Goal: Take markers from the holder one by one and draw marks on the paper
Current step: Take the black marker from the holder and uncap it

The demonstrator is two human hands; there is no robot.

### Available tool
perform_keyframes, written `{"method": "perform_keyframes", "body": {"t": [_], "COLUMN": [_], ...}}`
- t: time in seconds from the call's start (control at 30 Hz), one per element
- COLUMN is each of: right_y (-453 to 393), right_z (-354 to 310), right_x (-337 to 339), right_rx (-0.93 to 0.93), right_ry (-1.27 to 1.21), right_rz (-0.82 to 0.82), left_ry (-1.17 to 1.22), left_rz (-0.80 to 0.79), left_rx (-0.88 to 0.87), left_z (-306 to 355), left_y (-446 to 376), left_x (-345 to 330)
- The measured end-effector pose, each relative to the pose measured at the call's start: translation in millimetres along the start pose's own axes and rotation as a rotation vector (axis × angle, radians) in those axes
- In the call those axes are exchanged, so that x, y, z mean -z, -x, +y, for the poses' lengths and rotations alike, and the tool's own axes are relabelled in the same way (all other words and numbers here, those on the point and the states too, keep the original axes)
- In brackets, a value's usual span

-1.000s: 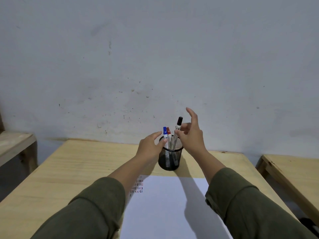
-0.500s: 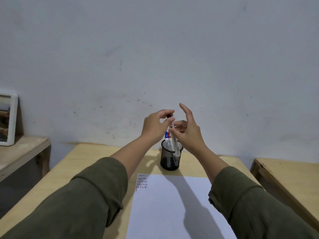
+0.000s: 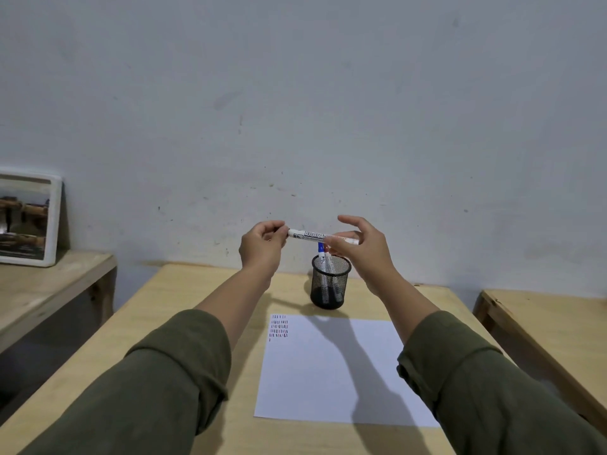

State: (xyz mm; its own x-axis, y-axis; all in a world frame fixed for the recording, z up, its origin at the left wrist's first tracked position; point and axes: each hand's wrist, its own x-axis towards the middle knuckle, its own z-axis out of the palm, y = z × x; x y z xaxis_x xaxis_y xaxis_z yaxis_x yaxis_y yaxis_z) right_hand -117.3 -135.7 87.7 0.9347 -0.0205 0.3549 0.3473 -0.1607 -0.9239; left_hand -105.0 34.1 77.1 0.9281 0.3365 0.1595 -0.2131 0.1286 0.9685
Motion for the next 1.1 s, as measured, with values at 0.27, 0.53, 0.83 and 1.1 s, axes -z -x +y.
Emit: {"method": "perform_keyframes", "body": {"t": [0.27,0.53,0.83,1.1], "right_y": [6,16,22,28], "right_z": [-4,3,10,25], "right_x": [-6,-2,-3,-7], "right_rx": [-0.088,-0.147,-0.153,-0.184], "right_ry": [-0.364,-0.509,-0.553,-0.536], "right_rz": [0.024,-0.017,-0.06,-0.093], "left_ry": [-0.076,-0.251,-0.402,-0.666], "left_rz": [-0.166,-0.167,-0.165,-0.231], "left_rx": [-0.039,-0.247,-0.294,-0.165], "left_z": [-8,-11,-20,-24], "left_y": [20,30,29,32], "left_x": [-9,-10,-6,-3]}}
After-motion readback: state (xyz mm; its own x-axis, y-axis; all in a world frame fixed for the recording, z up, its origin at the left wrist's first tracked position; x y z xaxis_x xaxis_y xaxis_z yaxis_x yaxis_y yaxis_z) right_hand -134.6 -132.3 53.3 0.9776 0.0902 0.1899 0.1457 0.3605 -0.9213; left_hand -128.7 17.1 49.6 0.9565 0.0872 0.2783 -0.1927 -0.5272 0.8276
